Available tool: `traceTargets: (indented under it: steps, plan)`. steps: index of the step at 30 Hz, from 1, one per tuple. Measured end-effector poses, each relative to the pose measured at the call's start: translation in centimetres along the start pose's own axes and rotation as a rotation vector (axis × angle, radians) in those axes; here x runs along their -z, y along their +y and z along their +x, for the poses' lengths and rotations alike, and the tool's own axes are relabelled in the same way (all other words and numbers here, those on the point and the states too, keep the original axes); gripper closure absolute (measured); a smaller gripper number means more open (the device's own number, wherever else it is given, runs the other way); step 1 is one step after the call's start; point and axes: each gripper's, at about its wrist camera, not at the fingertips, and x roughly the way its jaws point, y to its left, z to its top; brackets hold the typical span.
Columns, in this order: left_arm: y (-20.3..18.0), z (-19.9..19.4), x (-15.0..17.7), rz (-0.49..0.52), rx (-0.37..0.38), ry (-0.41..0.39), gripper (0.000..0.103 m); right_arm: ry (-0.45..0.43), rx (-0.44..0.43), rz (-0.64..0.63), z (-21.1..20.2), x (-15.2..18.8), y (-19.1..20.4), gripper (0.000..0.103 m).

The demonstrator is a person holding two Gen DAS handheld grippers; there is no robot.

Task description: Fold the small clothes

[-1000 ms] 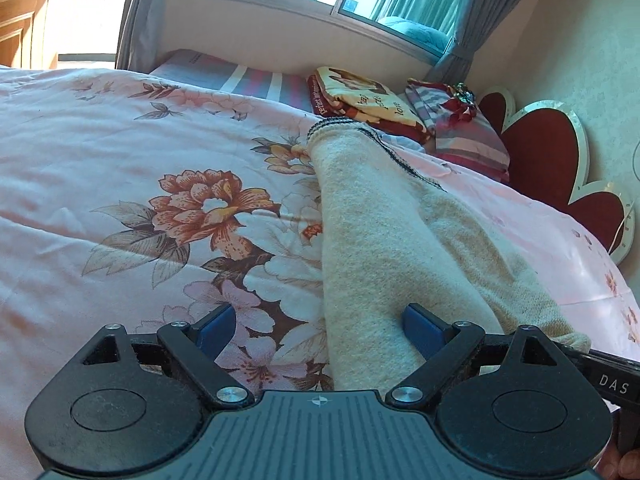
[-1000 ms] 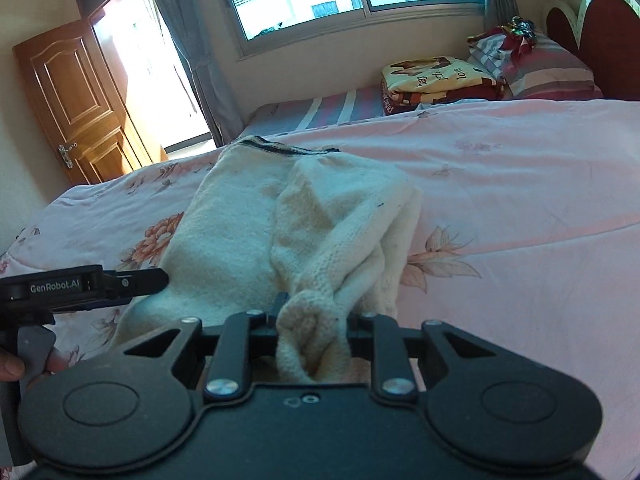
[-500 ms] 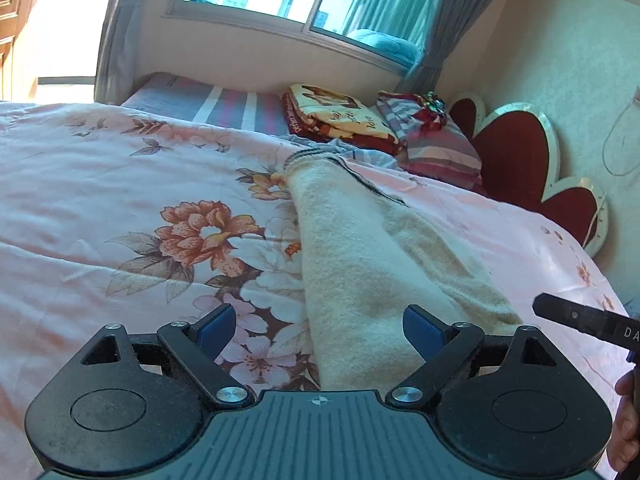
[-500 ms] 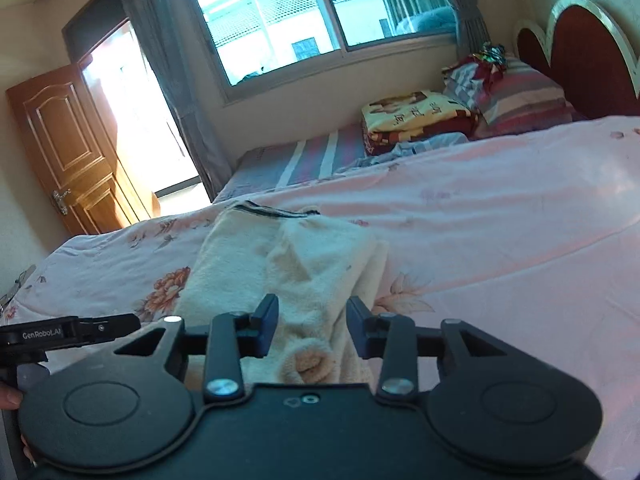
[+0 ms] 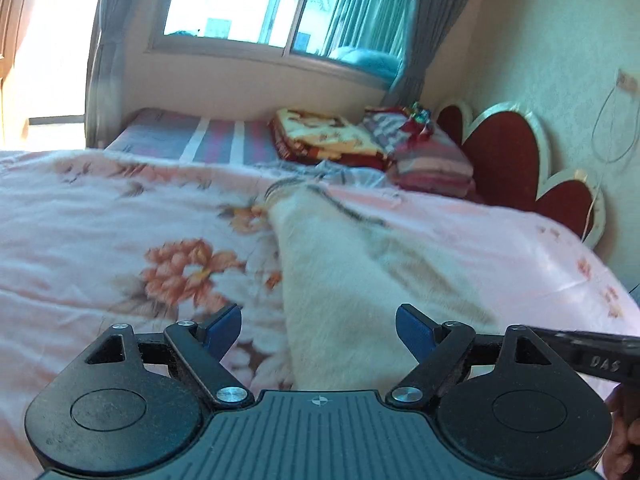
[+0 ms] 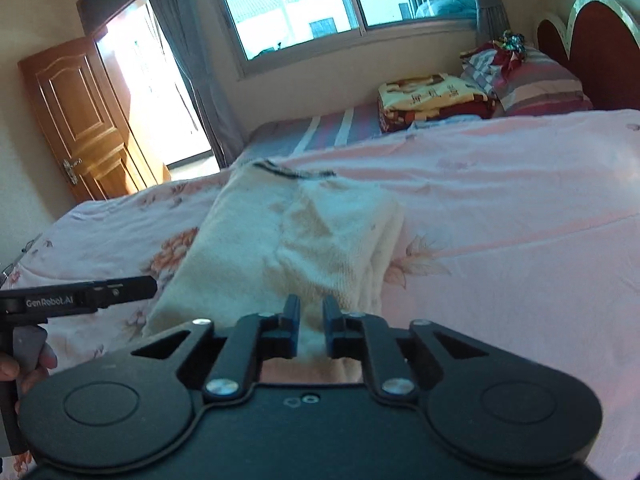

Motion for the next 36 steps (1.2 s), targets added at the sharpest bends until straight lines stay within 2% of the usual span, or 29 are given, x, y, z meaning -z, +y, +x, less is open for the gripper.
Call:
traceTargets:
  steps: [4, 8, 11, 13, 16, 19, 21, 23, 26, 29, 33, 36]
  plan:
    - [-1.3, 2.6, -2.4, 0.055, 0.140, -0.022, 0.019, -0.007, 0.010, -0.009, 2.5, -2.6, -0.9, 0.086]
    - [-1.4, 6.3, -2.5, 0.013, 0.199, 0.052, 0.019, 0.014, 0.002, -0.009, 5.7, -3.8, -1.9, 0.089]
    - [-1.8, 8.2, -1.3, 0.035, 0.184, 0.112, 0.019, 0.051, -0.021, -0.032, 7.5, -3.6, -2.5, 0.087]
    - [-1.9, 9.0, -0.5, 0.060, 0.174, 0.136, 0.019, 0.096, 0.009, -0.061, 8.5, -2.9, -2.7, 0.090]
    - [-2.1, 9.1, 0.1, 0.110, 0.170, 0.139, 0.019, 0.090, 0.004, -0.039, 8.6, -2.2, -3.5, 0.092]
    - [-2.1, 8.4, -1.4, 0.123, 0.177, 0.118, 0.019, 0.088, -0.005, -0.038, 8.1, -2.7, -3.3, 0.090]
    - [-1.5, 8.3, -2.7, 0.113, 0.176, 0.085, 0.019, 0.042, -0.018, -0.044, 7.5, -3.6, -3.3, 0.086]
    - [-0.8, 9.3, -4.0, 0.093, 0.166, 0.079, 0.019, 0.033, -0.025, -0.032, 8.0, -4.6, -3.5, 0.082]
    - [0.0, 11.0, -5.2, 0.085, 0.160, 0.090, 0.019, 0.031, -0.054, -0.053, 9.3, -5.8, -3.1, 0.084]
    - [0.5, 12.7, -5.4, 0.073, 0.160, 0.126, 0.019, 0.051, -0.081, -0.117, 10.8, -6.4, -2.0, 0.085]
    - [0.7, 13.9, -4.7, 0.074, 0.153, 0.161, 0.019, 0.128, -0.039, -0.177, 13.2, -6.1, -1.6, 0.086]
    - [0.4, 14.1, -4.1, 0.105, 0.143, 0.165, 0.019, 0.131, -0.029, -0.184, 13.5, -5.6, -2.0, 0.089]
